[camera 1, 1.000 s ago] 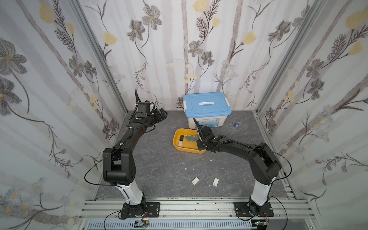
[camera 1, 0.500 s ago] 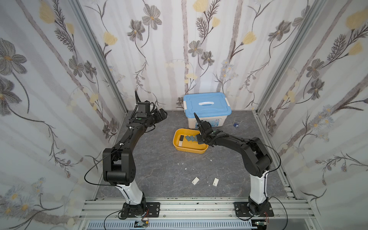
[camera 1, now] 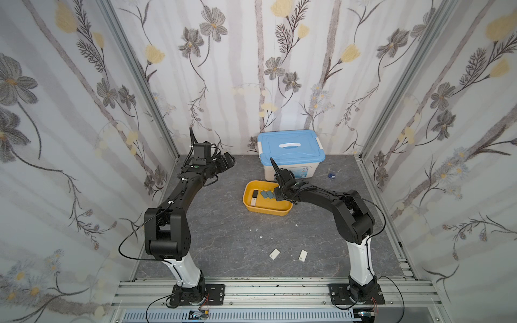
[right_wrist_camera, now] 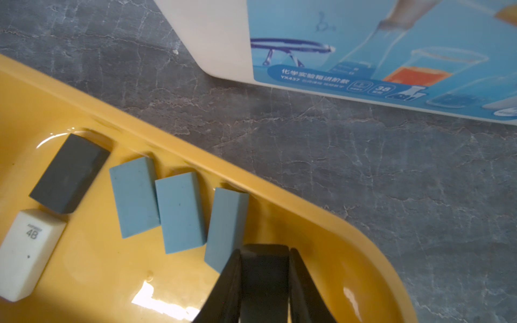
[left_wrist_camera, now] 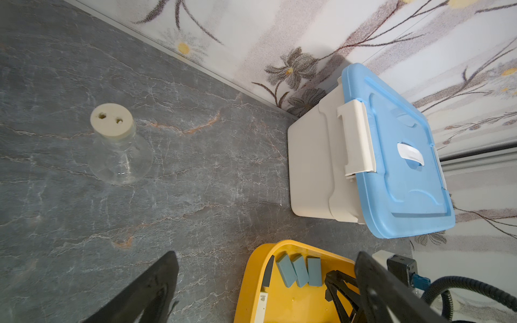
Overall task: Put the eraser in the storage box
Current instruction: Place the eraser in the storage box, then pick up the eraser from the center of the board.
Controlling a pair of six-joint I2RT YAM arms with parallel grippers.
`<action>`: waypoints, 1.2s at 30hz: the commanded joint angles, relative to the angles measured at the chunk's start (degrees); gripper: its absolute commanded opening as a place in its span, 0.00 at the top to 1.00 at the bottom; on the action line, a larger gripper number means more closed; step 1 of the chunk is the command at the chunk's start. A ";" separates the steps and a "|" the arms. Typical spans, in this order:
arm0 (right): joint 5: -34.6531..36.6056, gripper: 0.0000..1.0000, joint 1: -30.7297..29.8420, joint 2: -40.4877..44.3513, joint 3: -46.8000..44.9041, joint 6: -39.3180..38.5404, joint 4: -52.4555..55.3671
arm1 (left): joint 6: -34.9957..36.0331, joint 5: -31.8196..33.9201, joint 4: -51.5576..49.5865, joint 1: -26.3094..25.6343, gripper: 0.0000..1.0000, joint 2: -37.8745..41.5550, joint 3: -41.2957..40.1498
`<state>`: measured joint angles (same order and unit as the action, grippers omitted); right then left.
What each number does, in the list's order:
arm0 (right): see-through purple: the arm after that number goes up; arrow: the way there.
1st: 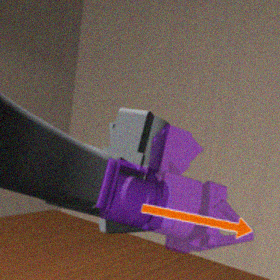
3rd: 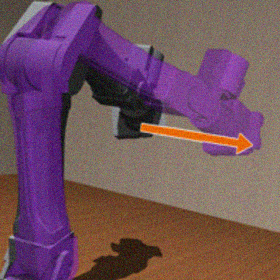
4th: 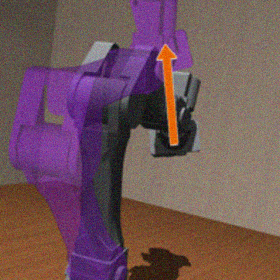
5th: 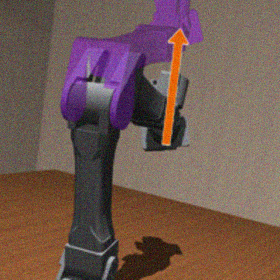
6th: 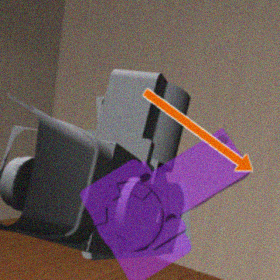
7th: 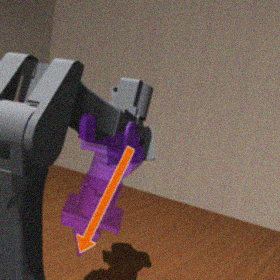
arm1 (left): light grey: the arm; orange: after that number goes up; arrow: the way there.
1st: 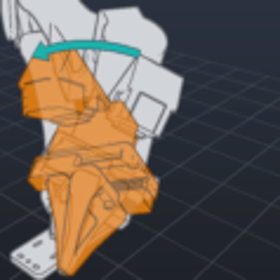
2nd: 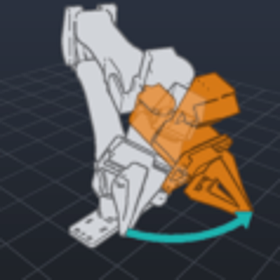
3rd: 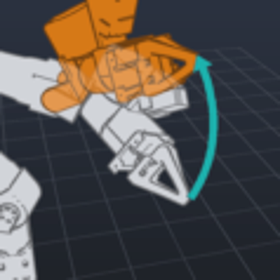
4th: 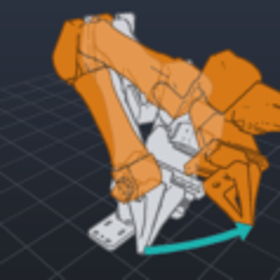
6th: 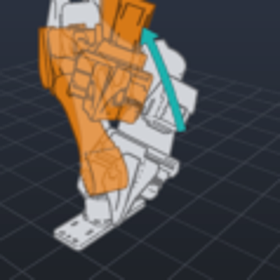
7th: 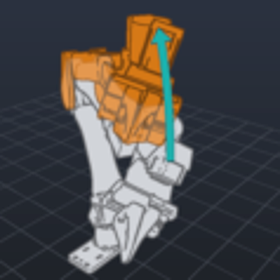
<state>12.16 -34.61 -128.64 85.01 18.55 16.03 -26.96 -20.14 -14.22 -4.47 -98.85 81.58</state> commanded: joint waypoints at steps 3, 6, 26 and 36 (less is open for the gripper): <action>0.22 0.56 0.03 -0.43 0.59 -0.09 -0.93 | 0.79 0.21 0.39 0.08 0.00 -0.04 0.49; 0.18 0.49 -0.07 -0.25 0.59 -0.09 -0.68 | 0.86 0.19 0.31 0.08 0.00 -0.03 0.49; -9.68 0.36 -2.71 0.96 3.31 -1.37 -2.49 | 0.93 0.36 0.05 0.16 0.00 0.32 0.07; -9.28 0.36 -2.35 -2.63 4.11 0.50 -1.12 | 1.12 0.54 -0.09 0.16 0.00 0.50 -0.07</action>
<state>2.96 -37.08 -130.34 88.64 17.98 15.44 -26.79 -20.12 -14.76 -4.43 -98.85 81.56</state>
